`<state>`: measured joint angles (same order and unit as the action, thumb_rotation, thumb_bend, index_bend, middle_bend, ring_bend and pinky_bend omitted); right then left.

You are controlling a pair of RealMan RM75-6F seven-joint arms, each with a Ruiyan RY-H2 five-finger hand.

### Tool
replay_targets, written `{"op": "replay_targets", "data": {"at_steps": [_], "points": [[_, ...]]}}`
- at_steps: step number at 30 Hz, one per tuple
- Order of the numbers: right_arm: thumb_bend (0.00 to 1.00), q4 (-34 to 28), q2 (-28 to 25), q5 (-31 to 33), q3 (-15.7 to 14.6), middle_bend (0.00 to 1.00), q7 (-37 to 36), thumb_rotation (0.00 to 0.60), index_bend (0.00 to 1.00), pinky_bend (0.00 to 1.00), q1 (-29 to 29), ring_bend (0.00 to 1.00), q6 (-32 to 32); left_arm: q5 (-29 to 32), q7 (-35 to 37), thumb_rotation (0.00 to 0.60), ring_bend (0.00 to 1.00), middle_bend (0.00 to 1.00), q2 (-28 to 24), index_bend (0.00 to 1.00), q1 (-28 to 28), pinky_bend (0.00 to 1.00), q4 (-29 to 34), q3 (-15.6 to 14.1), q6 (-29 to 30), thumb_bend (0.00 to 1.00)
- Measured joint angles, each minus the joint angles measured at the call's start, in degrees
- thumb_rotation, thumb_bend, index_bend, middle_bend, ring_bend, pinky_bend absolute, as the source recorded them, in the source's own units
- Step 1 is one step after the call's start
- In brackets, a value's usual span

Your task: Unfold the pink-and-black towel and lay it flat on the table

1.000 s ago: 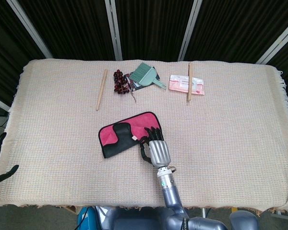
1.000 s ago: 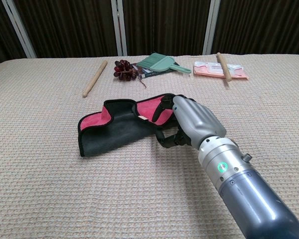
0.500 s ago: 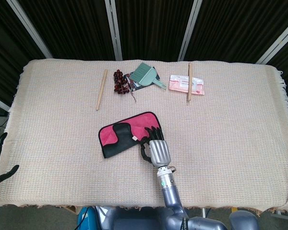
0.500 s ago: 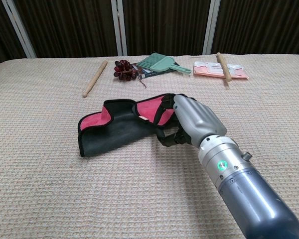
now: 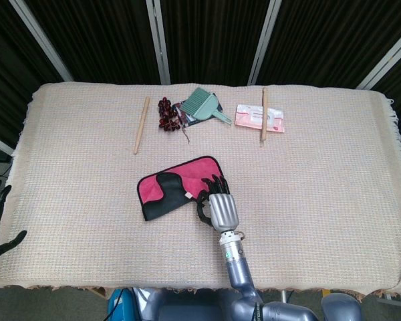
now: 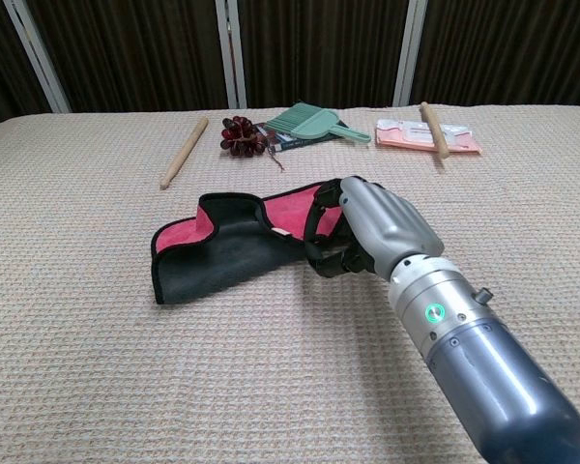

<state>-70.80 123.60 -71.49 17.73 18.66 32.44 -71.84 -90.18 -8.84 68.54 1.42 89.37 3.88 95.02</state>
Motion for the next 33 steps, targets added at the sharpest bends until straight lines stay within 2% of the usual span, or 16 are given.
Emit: {"op": "replay_targets", "data": {"at_steps": [8, 19, 26, 33], "points": [[0.51, -1.96, -1.64, -0.56, 0.17, 0.21, 0.96, 0.6, 0.59, 0.0, 0.12, 0.08, -0.38, -0.18, -0.04, 0.6, 0.0, 0.0, -0.04, 0.0, -0.03, 0.0, 0.16, -0.09, 0.06, 0.01], [0.51, -8.68, -7.05, -1.84, 1.79, 0.21, 4.39, 0.6, 0.59, 0.0, 0.79, 0.09, -1.39, 0.25, -0.15, 0.6, 0.0, 0.0, 0.01, 0.0, -0.06, 0.0, 0.13, -0.17, -0.36, 0.01], [0.51, -14.34, -12.94, -1.39, 5.44, 0.21, 8.88, 0.6, 0.59, 0.0, 2.23, 0.09, -1.09, 0.98, 0.67, 0.6, 0.0, 0.0, 0.0, 0.0, 0.11, 0.0, 0.67, -0.33, -1.6, 0.01], [0.51, -19.24, -18.8, 0.61, 10.81, 0.21, 14.83, 0.6, 0.59, 0.0, 5.57, 0.09, 0.12, 1.66, -0.31, 0.6, 0.0, 0.0, 0.7, 0.0, 1.06, 0.0, 1.41, -0.09, -3.26, 0.01]]}}
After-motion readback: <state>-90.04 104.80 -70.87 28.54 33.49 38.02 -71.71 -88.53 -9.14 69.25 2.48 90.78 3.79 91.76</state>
